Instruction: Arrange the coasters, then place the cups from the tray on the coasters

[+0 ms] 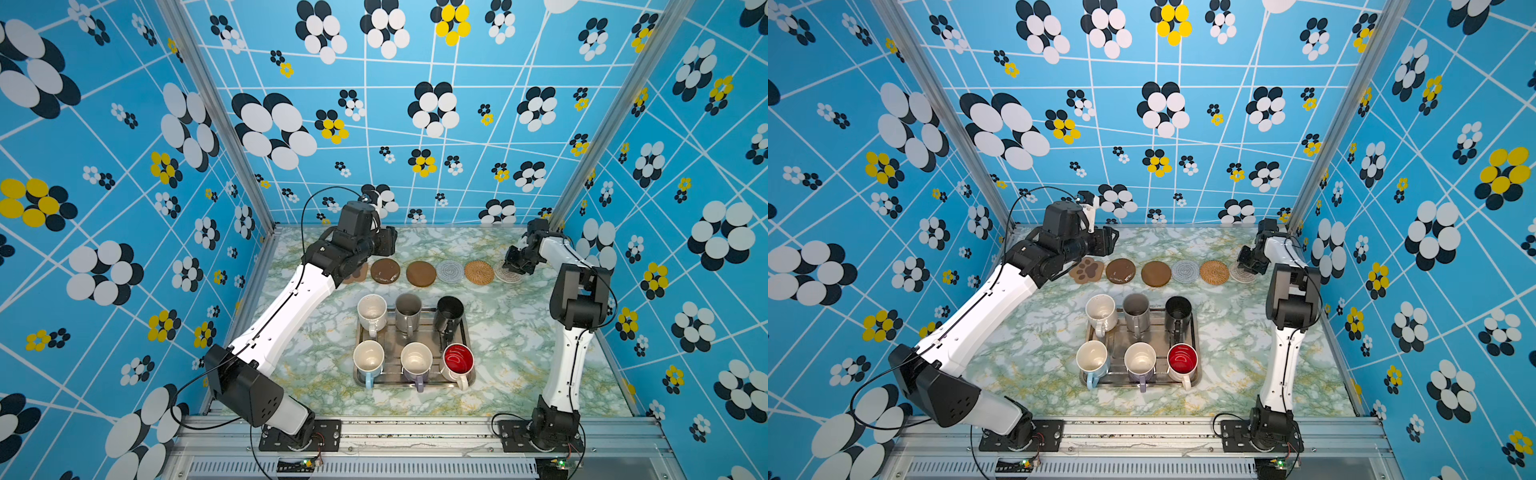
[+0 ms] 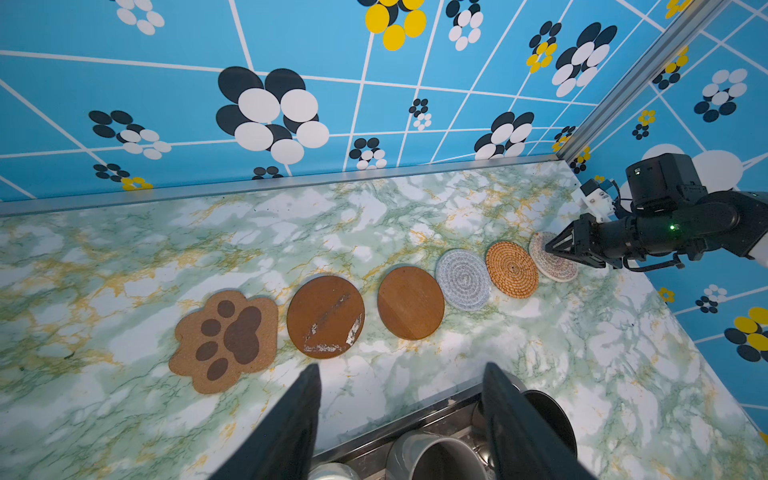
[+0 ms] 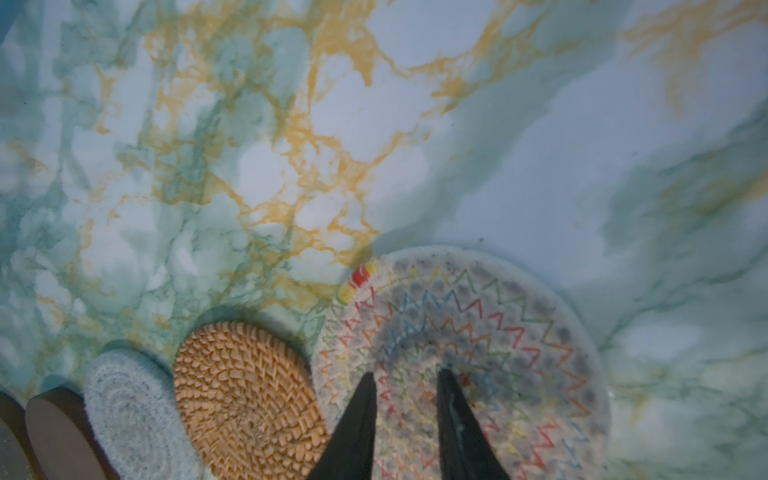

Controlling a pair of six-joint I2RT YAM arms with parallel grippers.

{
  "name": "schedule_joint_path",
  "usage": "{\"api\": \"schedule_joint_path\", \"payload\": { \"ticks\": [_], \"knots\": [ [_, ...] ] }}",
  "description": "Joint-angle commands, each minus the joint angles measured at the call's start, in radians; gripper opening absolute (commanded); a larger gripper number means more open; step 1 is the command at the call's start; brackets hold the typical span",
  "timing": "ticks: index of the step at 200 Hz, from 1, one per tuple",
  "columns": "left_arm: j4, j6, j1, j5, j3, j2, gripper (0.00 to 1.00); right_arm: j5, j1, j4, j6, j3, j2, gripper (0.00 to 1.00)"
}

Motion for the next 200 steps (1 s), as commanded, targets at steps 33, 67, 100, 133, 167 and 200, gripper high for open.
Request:
{"api": "schedule_joint_path", "payload": {
  "ticks": [33,67,100,133,167,200],
  "knots": [
    [-0.016,0.013,-0.008,-0.024,-0.018,-0.038,0.63,0.005,0.018,-0.051,0.012,-0.038,-0.014,0.29],
    [-0.016,0.014,-0.008,-0.025,-0.017,-0.045,0.64,0.011,0.018,-0.047,0.021,-0.039,-0.067,0.29],
    [-0.022,0.011,-0.008,-0.021,-0.018,-0.052,0.64,0.008,0.018,-0.035,0.027,-0.045,-0.139,0.3],
    [-0.021,0.006,-0.009,-0.021,-0.025,-0.063,0.64,0.005,0.03,-0.019,0.029,-0.073,-0.241,0.3],
    [-0.006,-0.003,-0.011,-0.017,-0.035,-0.08,0.64,-0.004,0.062,-0.01,0.022,-0.121,-0.322,0.3],
    [0.013,-0.006,-0.014,-0.027,-0.026,-0.096,0.64,-0.006,0.105,0.024,0.029,-0.204,-0.427,0.3]
  ]
}}
